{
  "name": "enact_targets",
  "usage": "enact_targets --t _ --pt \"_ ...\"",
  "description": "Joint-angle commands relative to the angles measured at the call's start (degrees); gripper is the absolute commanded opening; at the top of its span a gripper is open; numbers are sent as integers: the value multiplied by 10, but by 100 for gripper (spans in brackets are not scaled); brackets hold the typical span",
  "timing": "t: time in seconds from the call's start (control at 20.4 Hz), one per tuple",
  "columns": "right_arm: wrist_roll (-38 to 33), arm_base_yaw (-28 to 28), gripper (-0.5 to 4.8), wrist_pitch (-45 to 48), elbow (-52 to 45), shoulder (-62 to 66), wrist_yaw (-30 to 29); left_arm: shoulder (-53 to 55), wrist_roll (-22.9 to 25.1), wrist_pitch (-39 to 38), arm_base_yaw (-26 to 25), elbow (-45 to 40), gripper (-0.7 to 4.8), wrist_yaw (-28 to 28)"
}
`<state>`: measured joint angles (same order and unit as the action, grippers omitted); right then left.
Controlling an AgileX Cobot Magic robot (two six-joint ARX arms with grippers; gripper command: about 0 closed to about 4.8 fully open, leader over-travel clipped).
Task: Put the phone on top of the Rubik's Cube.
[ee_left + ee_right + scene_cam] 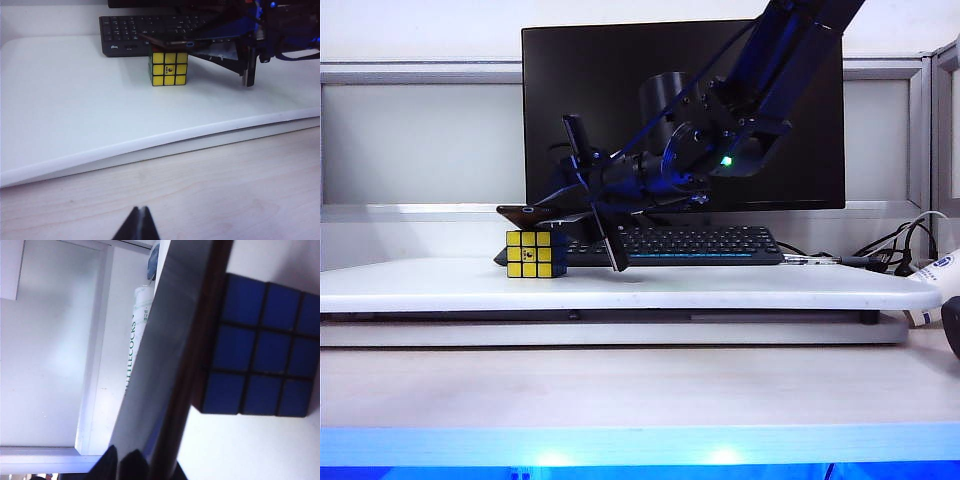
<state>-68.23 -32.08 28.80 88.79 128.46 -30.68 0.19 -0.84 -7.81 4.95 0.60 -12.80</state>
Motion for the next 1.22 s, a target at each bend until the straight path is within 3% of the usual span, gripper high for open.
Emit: enact_targets --t 0.05,0.29,0.44,0.68,0.73,1.22 --pt "-8 -2 142 14 4 -4 -12 0 4 3 -1 -1 -5 2" --pt "-8 -3 167 3 4 -4 -27 0 17 9 -1 -1 -6 2" --pt "-7 -4 228 -8 4 -4 -27 0 17 11 -1 -1 -6 2" --pt "8 -4 400 -53 3 -4 -30 0 17 11 -1 -1 -6 2" --pt "9 -4 413 -56 3 -4 -30 0 17 11 -1 -1 -6 2" --pt "22 27 422 -58 2 -5 -64 0 17 11 -1 -1 -6 1"
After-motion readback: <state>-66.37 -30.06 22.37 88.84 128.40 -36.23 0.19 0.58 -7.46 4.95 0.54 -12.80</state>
